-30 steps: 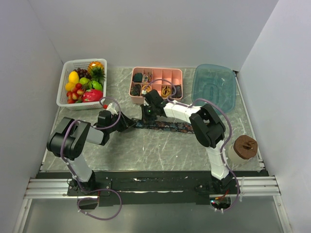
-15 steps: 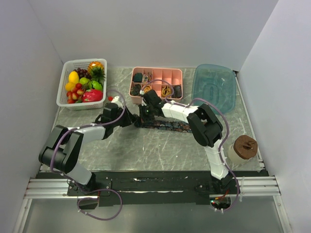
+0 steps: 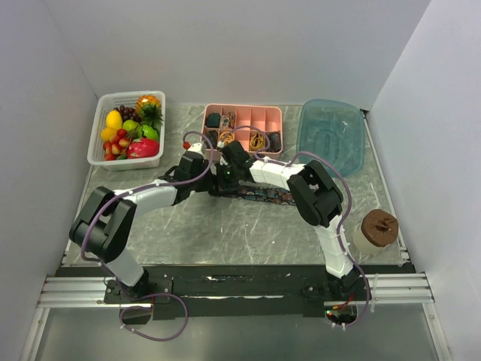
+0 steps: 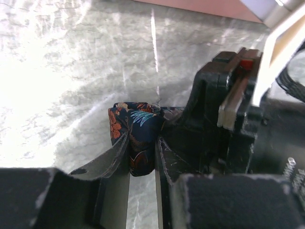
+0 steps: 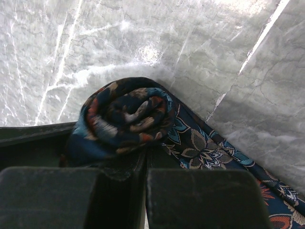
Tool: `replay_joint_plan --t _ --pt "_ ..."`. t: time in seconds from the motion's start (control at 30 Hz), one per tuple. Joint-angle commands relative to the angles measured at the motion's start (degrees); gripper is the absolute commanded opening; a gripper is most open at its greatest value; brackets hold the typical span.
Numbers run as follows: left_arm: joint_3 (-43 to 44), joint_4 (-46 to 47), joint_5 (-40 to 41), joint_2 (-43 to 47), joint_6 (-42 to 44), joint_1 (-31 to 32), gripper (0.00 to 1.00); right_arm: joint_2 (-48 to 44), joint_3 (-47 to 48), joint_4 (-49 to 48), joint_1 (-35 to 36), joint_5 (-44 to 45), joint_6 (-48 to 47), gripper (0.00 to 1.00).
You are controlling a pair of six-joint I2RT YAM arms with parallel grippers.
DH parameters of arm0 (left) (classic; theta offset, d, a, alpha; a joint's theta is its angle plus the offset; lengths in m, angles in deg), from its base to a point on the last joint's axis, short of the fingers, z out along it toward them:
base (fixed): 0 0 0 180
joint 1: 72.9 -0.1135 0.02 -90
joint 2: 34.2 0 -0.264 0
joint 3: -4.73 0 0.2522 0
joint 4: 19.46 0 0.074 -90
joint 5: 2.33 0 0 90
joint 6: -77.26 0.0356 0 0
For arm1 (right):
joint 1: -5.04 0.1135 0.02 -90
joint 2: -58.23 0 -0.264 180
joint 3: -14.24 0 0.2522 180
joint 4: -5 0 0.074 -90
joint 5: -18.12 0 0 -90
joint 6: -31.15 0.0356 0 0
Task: Roll the ties
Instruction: Roll the tie at the center of the board.
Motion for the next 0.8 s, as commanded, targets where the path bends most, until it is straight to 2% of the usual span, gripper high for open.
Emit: replay_joint_plan --t 0.0,0.27,0.77 --pt "4.0 -5.5 2.9 -3.2 0.6 4.0 0.01 -0.4 -0.3 -5.4 1.2 -1.2 0.3 0.0" --pt "8.6 -13.6 9.7 -6.1 2.1 7.2 0.01 -3.6 -1.6 -4.7 1.0 -1.3 -0.4 0.0" --pt "11.2 -15.1 12.6 -8.9 2.1 9.6 0.01 -14.4 -7.7 -3.3 -2.3 -0.2 -2.0 0.0"
